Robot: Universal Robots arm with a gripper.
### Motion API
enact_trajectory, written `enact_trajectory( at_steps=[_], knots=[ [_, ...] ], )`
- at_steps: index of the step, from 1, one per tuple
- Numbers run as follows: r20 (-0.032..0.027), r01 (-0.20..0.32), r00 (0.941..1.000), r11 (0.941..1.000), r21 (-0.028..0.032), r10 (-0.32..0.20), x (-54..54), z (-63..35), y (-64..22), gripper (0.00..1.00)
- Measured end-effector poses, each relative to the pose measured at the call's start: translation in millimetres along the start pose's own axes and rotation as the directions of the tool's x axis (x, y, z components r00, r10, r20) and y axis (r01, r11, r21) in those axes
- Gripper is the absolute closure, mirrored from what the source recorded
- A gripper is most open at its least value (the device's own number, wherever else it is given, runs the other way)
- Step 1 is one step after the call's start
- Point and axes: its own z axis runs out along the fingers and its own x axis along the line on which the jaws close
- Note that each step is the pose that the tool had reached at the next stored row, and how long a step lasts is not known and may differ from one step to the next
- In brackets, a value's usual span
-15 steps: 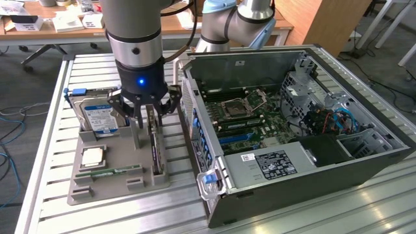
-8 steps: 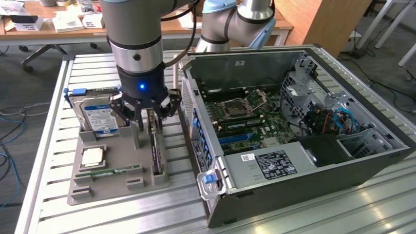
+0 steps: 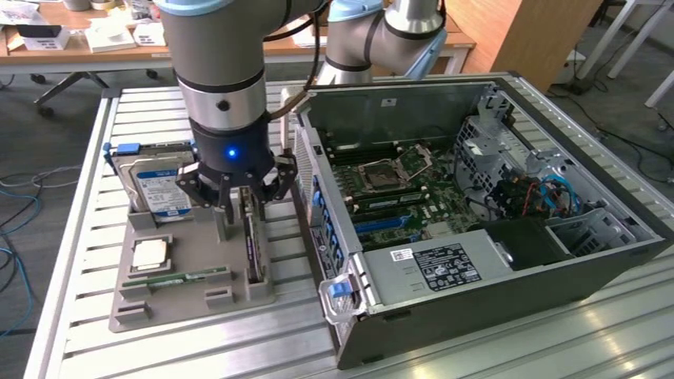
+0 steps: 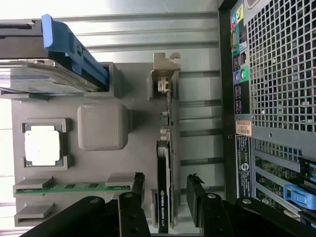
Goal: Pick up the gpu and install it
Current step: 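Pick up the gpu and move the gpu toward the slot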
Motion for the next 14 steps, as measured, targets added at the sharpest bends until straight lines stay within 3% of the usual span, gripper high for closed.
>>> enact_trajectory(
  at_steps=[7, 14],
  knots=[
    [0.0003, 0.000, 1.0000, 1.0000, -0.0003, 0.000, 0.0, 1.2, -0.6, 0.53],
    [0.0001, 0.000, 1.0000, 1.0000, -0.0001, 0.000, 0.2, 11.9, -1.1, 0.53]
  ],
)
